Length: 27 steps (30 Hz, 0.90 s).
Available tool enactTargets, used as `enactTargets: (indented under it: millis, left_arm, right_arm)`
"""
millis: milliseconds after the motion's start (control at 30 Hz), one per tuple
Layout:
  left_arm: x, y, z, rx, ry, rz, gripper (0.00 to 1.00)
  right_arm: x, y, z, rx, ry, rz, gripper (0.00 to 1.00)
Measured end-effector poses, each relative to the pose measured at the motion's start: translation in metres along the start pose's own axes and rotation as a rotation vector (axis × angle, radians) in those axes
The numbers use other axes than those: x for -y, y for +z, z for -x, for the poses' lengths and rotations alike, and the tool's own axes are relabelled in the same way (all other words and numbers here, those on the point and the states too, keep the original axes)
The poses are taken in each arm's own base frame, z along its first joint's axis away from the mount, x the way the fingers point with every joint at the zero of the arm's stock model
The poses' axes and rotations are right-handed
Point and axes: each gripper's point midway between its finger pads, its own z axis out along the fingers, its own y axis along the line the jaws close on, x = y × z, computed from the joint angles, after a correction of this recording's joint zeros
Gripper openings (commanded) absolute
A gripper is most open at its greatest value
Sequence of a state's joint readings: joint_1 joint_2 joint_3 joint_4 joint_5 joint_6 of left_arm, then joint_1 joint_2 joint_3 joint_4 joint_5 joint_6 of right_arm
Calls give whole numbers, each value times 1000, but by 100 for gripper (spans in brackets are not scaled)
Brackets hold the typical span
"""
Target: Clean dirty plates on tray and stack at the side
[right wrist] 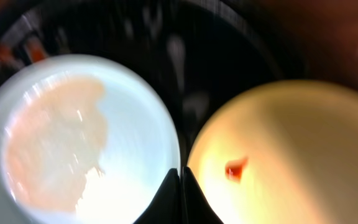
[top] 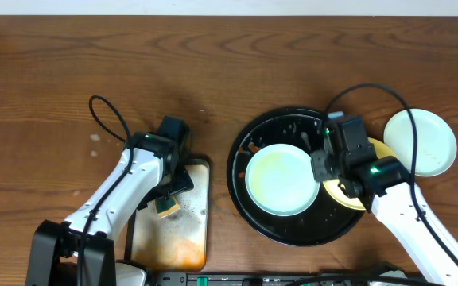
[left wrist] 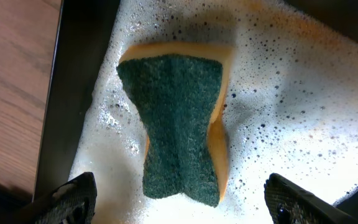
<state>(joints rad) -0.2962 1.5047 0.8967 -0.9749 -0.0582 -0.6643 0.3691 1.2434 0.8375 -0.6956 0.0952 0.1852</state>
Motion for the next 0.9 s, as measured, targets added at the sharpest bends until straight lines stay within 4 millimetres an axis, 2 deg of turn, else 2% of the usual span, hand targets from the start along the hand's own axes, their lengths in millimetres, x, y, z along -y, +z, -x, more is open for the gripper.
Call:
enactTargets:
  millis: [67, 200, 300, 433, 600, 633, 667, 767, 900]
  left_arm:
    - [0, 0, 0, 0, 0, 0, 87]
    - [0, 0, 0, 0, 0, 0, 87]
    - [0, 0, 0, 0, 0, 0, 87]
    - [0, 0, 0, 0, 0, 0, 87]
    - [0, 0, 0, 0, 0, 0, 87]
    - [0, 0, 0, 0, 0, 0, 87]
    - [0, 0, 0, 0, 0, 0, 87]
    - [0, 0, 0, 0, 0, 0, 87]
    - [0, 0, 0, 0, 0, 0, 87]
  right_arm:
    - [2, 3, -19, -78, 23, -8, 20]
    - [-4, 17, -48, -194, 72, 20, 21]
    - [-11, 36, -71, -270, 116, 52, 21]
    - [-15, 52, -87, -327, 164, 62, 22]
    - [-19, 72, -87, -321, 204, 72, 13]
    - [-20, 74, -83, -306, 209, 78, 4]
    - [-21, 76, -79, -291, 207, 84, 1]
    - [-25, 78, -67, -246, 220, 103, 1]
    - [-25, 78, -65, -238, 209, 105, 1]
